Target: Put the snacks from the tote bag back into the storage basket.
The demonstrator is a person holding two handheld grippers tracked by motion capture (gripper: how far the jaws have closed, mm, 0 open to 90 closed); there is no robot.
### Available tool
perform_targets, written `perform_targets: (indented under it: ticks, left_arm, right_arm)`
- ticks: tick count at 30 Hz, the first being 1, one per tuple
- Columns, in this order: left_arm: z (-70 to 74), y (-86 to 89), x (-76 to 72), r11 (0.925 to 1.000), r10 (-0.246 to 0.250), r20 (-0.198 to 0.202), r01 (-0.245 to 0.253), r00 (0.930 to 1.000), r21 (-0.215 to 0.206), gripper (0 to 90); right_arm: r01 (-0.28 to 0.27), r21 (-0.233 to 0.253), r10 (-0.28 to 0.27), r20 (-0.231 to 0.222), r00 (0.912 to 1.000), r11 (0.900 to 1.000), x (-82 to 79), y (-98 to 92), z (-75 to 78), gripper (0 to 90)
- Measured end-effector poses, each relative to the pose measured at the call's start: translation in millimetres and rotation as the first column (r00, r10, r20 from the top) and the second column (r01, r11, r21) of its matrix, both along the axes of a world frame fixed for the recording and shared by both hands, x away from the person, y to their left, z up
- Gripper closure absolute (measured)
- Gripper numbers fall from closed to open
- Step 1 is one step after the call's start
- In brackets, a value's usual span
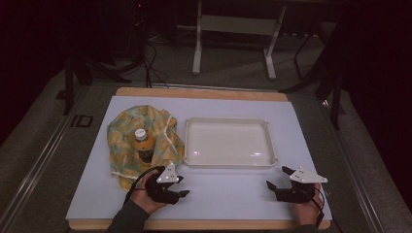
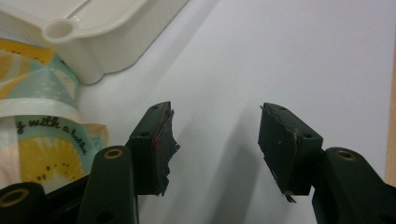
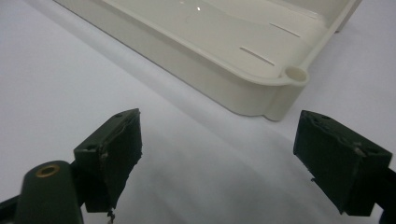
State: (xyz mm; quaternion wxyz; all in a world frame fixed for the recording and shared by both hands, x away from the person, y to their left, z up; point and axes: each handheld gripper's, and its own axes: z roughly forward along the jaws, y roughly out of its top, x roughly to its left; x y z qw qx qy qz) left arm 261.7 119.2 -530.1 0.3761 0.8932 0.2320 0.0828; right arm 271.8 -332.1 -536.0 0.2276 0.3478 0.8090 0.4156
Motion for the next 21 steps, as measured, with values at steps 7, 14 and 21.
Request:
perform_targets:
  ticks: [7, 14, 21]
  left_arm:
    - [2.4, -0.9, -1.2, 0.9998, -0.012, 0.002, 0.012, 0.9999, 0.016, 45.0]
    - [9.8, 1.8, -2.9, 0.9984, -0.023, 0.015, 0.022, 0.9996, 0.051, 44.7]
    - [19.1, 9.9, -3.0, 0.9974, -0.018, 0.035, 0.015, 0.9992, 0.071, 44.7]
  right_arm:
    - [-0.007, 0.016, 0.007, -0.004, 1.0, 1.0, 0.1, -1.4, 0.2, 15.0]
    - [-0.007, 0.019, 0.007, -0.003, 1.0, 1.0, -0.4, -1.6, 0.4, 15.0]
    - [-0.009, 0.015, 0.009, -0.001, 1.0, 1.0, -0.5, -1.3, 0.4, 15.0]
